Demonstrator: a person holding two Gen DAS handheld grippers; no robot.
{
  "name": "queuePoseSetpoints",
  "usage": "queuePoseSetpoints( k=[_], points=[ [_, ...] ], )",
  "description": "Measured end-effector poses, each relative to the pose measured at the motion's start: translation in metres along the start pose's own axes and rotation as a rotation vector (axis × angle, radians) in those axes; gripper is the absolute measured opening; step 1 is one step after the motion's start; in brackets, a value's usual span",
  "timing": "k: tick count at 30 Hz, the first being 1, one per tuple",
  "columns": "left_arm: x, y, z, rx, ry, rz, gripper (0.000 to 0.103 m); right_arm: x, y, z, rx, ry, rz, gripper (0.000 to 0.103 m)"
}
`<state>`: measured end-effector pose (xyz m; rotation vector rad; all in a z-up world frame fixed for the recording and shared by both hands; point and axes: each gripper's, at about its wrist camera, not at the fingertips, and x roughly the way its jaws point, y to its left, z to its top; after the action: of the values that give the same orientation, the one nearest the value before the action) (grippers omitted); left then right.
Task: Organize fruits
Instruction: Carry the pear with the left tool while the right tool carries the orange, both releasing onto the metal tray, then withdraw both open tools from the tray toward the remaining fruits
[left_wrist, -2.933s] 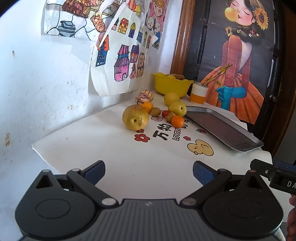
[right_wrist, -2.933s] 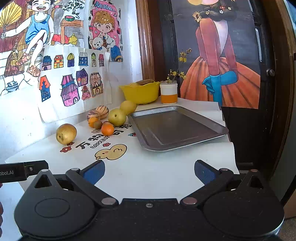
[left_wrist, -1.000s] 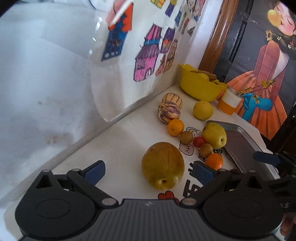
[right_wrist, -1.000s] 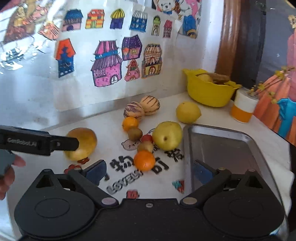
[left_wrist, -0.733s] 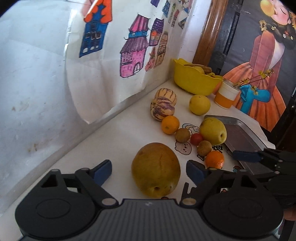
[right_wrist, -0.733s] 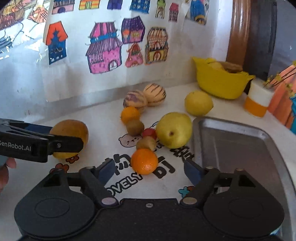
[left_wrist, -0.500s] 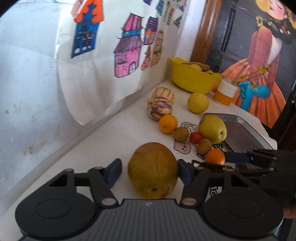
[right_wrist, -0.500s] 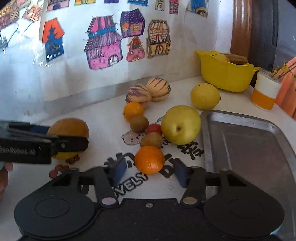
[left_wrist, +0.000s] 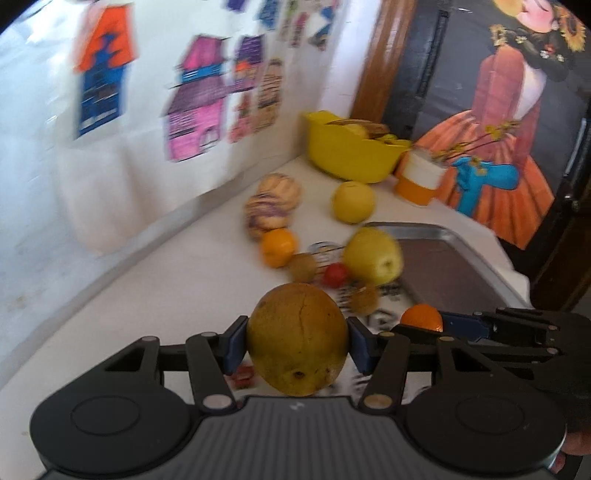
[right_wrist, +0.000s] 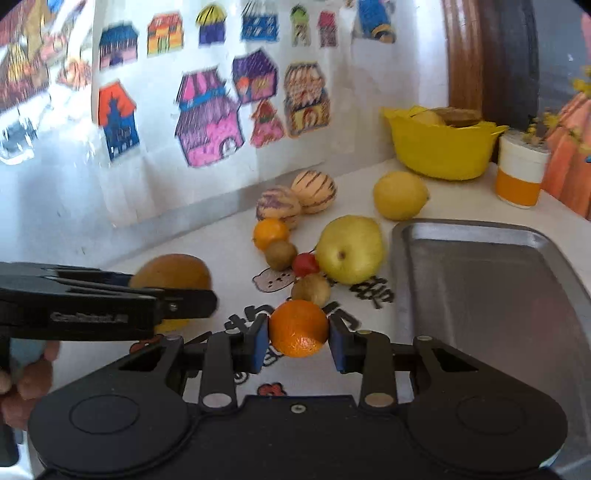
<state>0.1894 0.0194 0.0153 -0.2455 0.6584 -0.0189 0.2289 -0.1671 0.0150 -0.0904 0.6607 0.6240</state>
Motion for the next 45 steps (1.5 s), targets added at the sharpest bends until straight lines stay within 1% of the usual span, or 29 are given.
queuePoseSetpoints(
  k=[4, 6, 8, 13, 16, 22, 25, 28, 32, 33, 34, 35, 36, 37, 38, 40, 41, 43, 44, 45],
  points=[
    [0.008, -0.032, 0.016, 0.008, -0.007, -0.063, 0.06, -0.025, -0.03, 0.008, 0.033, -0.028, -0.049, 0.036],
    [0.016, -0.048, 0.026, 0.011, -0.024, -0.095, 0.06, -0.027, -0.047, 0.016, 0.036, -0.015, -0.092, 0.036],
    [0.028, -0.063, 0.036, 0.011, -0.039, -0.117, 0.06, -0.022, -0.067, 0.026, 0.043, 0.011, -0.145, 0.036],
    [0.068, -0.095, 0.057, 0.045, -0.048, -0.145, 0.06, -0.002, -0.124, 0.044, 0.11, -0.002, -0.176, 0.036],
    [0.093, -0.108, 0.07, 0.061, -0.041, -0.143, 0.06, 0.017, -0.154, 0.054, 0.112, -0.008, -0.198, 0.036],
    [0.132, -0.12, 0.079, 0.065, 0.004, -0.122, 0.06, 0.049, -0.182, 0.059, 0.026, 0.021, -0.229, 0.036],
    [0.146, -0.121, 0.079, 0.066, 0.031, -0.113, 0.06, 0.062, -0.188, 0.058, 0.012, 0.048, -0.229, 0.036],
    [0.153, -0.124, 0.079, 0.087, 0.036, -0.086, 0.06, 0.068, -0.19, 0.053, 0.008, 0.065, -0.214, 0.036],
    [0.157, -0.127, 0.079, 0.108, 0.045, -0.068, 0.06, 0.071, -0.189, 0.049, -0.005, 0.076, -0.209, 0.036],
    [0.158, -0.128, 0.079, 0.118, 0.049, -0.061, 0.06, 0.07, -0.189, 0.048, -0.005, 0.074, -0.21, 0.038],
    [0.158, -0.13, 0.079, 0.129, 0.053, -0.055, 0.06, 0.07, -0.189, 0.047, -0.005, 0.073, -0.21, 0.043],
    [0.158, -0.13, 0.079, 0.129, 0.048, -0.054, 0.064, 0.068, -0.188, 0.046, -0.007, 0.073, -0.211, 0.045],
    [0.156, -0.129, 0.078, 0.118, 0.04, -0.064, 0.072, 0.067, -0.188, 0.045, -0.008, 0.072, -0.214, 0.052],
    [0.153, -0.128, 0.078, 0.106, 0.034, -0.074, 0.077, 0.064, -0.187, 0.043, -0.006, 0.069, -0.217, 0.059],
    [0.15, -0.127, 0.079, 0.097, 0.028, -0.078, 0.082, 0.059, -0.185, 0.041, -0.004, 0.064, -0.219, 0.063],
    [0.142, -0.125, 0.079, 0.082, 0.018, -0.092, 0.082, 0.048, -0.182, 0.037, -0.003, 0.052, -0.23, 0.073],
    [0.137, -0.124, 0.079, 0.072, 0.014, -0.102, 0.083, 0.04, -0.178, 0.034, -0.003, 0.039, -0.235, 0.075],
    [0.121, -0.122, 0.078, 0.052, -0.011, -0.126, 0.087, 0.022, -0.171, 0.03, 0.0, 0.01, -0.243, 0.086],
    [0.112, -0.121, 0.076, 0.049, -0.027, -0.134, 0.091, 0.012, -0.166, 0.028, 0.005, -0.008, -0.25, 0.089],
    [0.101, -0.12, 0.074, 0.05, -0.046, -0.142, 0.096, 0.002, -0.16, 0.025, 0.008, -0.025, -0.252, 0.095]
  ],
)
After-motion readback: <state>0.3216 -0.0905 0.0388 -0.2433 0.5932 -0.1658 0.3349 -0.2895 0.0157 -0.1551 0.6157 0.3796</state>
